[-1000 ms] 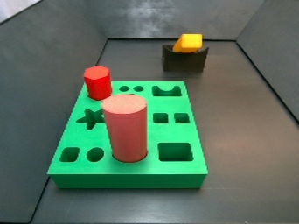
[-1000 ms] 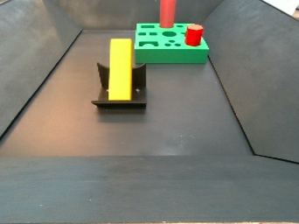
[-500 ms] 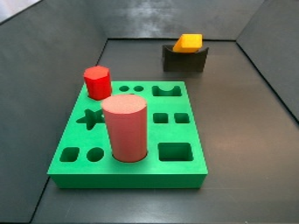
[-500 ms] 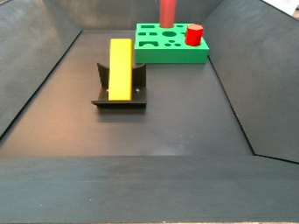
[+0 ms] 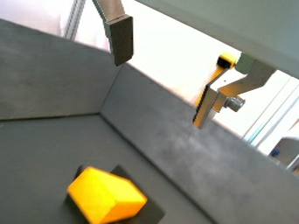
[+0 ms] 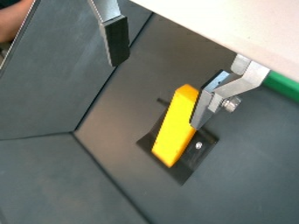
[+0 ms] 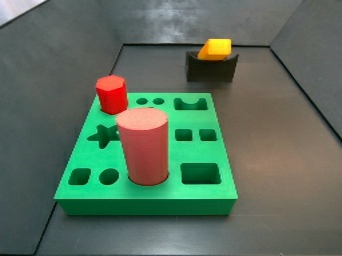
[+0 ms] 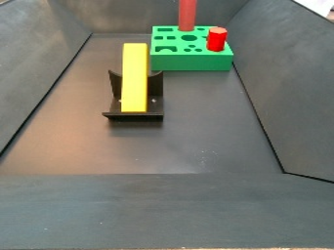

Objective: Pick up the rectangle object. Move up. Place the rectangle object on the fixture. Regrasp the rectangle object. Move to above the board. Insert the rectangle object.
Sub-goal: Regrasp the rectangle object.

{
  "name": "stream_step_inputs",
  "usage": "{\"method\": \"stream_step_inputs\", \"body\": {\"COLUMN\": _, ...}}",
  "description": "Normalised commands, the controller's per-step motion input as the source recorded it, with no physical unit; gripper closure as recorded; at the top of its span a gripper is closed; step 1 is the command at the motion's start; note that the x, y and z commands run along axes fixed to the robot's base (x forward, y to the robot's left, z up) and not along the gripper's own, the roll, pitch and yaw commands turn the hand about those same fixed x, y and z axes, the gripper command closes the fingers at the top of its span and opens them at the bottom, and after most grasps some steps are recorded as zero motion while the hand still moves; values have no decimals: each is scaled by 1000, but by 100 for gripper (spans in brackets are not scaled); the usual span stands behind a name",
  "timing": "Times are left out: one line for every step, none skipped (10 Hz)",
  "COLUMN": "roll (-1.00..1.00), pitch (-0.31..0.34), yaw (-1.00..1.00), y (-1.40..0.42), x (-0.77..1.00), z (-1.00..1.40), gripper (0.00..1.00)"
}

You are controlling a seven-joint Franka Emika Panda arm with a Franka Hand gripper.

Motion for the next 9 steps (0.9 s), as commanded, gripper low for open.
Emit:
{"method": "stream_step_inputs", "body": {"roll": 895, "pitch": 222, "yaw": 208, "y": -57, "x": 122, "z": -15, "gripper": 0}}
{"method": "stream_step_inputs", "body": {"roll": 610, "pitch": 171, "yaw": 242, "y": -60, "x": 134, "z": -15, "gripper": 0}}
{"method": "stream_step_inputs", "body": {"roll": 496, "pitch": 149, "yaw": 253, "y": -62, "x": 141, "z": -15, "gripper": 0}}
{"method": "stream_step_inputs", "body": {"roll": 286, "pitch": 110, "yaw": 258, "y": -56, "x": 149, "z": -12, "gripper": 0}}
{"method": "stream_step_inputs", "body": {"roll": 202, "pitch": 74, "yaw": 250, "y": -42, "x": 144, "z": -4, "gripper": 0}}
{"method": "stream_step_inputs", "body": {"roll": 172, "pitch": 34, "yaw": 233, "y": -54, "x": 113, "z": -11, "gripper": 0}}
{"method": "stream_step_inputs", "body": {"roll": 170, "pitch": 19, "yaw": 223, "y": -57, "x": 100, "z": -13, "gripper": 0}}
{"method": "stream_step_inputs", "body": {"roll": 151, "pitch": 68, "yaw": 239, "y": 42, "x": 38, "z": -1000, "gripper": 0}}
{"method": "stream_step_inputs", "body": {"roll": 150, "pitch": 54, "yaw": 208, "y": 43, "x": 44, "z": -1000, "gripper": 0}}
